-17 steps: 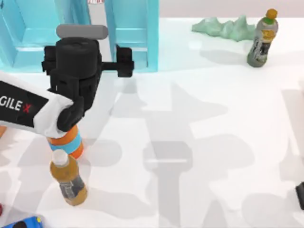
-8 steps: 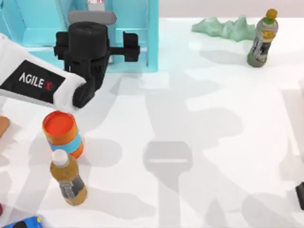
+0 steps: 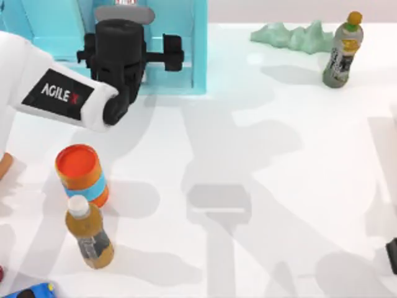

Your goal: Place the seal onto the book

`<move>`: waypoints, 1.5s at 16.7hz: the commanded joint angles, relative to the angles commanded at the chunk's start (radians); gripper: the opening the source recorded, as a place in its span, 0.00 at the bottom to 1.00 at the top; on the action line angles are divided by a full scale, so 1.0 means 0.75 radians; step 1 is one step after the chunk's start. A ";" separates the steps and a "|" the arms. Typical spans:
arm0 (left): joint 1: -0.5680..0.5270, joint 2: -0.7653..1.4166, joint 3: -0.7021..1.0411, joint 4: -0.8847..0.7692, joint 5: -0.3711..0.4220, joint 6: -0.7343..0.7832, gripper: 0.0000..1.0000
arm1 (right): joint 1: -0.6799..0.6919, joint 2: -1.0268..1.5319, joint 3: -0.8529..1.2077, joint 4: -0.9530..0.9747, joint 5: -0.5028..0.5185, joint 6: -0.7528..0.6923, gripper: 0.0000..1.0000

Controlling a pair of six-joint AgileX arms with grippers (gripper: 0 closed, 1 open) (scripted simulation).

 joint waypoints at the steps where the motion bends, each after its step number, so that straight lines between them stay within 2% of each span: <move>1: 0.000 0.000 0.000 0.000 0.000 0.000 1.00 | 0.000 0.000 0.000 0.000 0.000 0.000 1.00; 14: 0.000 0.000 0.000 0.000 0.000 0.000 0.02 | 0.000 0.000 0.000 0.000 0.000 0.000 1.00; 25: -0.011 -0.020 -0.007 -0.014 -0.006 0.001 0.00 | 0.000 0.000 0.000 0.000 0.000 0.000 1.00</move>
